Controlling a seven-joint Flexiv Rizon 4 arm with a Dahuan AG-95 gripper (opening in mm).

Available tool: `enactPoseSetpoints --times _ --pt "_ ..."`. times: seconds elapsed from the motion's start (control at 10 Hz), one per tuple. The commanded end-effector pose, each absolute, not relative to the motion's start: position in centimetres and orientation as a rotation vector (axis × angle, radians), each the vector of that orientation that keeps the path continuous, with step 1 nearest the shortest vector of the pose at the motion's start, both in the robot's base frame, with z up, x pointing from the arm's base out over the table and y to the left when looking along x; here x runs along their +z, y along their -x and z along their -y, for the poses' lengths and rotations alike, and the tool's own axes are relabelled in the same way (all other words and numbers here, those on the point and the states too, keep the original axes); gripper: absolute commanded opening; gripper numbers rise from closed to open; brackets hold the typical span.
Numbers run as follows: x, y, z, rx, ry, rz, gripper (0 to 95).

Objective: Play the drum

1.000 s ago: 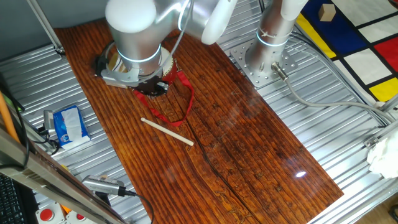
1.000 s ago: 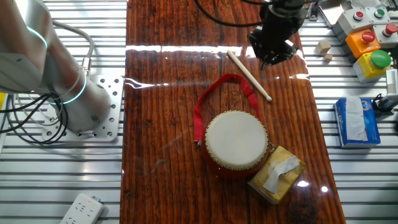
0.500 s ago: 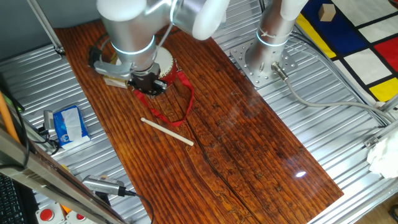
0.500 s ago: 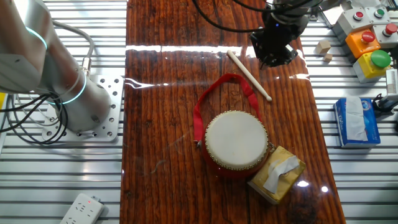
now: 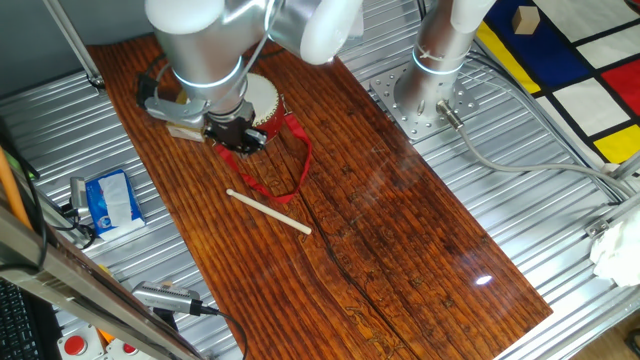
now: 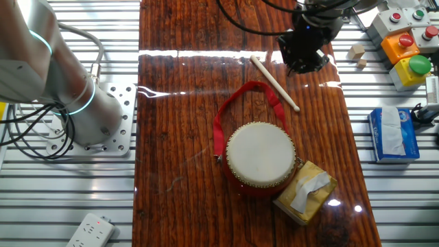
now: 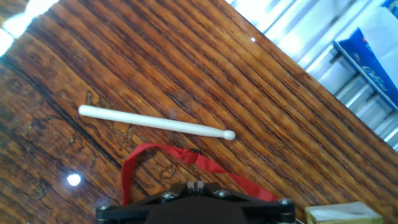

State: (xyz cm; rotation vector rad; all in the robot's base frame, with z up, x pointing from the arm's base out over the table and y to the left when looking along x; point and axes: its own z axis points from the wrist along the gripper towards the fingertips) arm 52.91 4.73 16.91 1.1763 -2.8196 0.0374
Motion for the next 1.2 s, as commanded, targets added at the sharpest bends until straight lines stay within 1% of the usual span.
enactPoseSetpoints --times 0.1,0.4,1.2 --pt "16.9 -53.0 -4.7 0.032 -1.146 2.831 0.0" --pt "16.9 -53.0 -4.7 0.028 -1.067 2.860 0.0" --pt "15.8 -51.8 -12.0 0.042 -0.883 2.928 0.0"
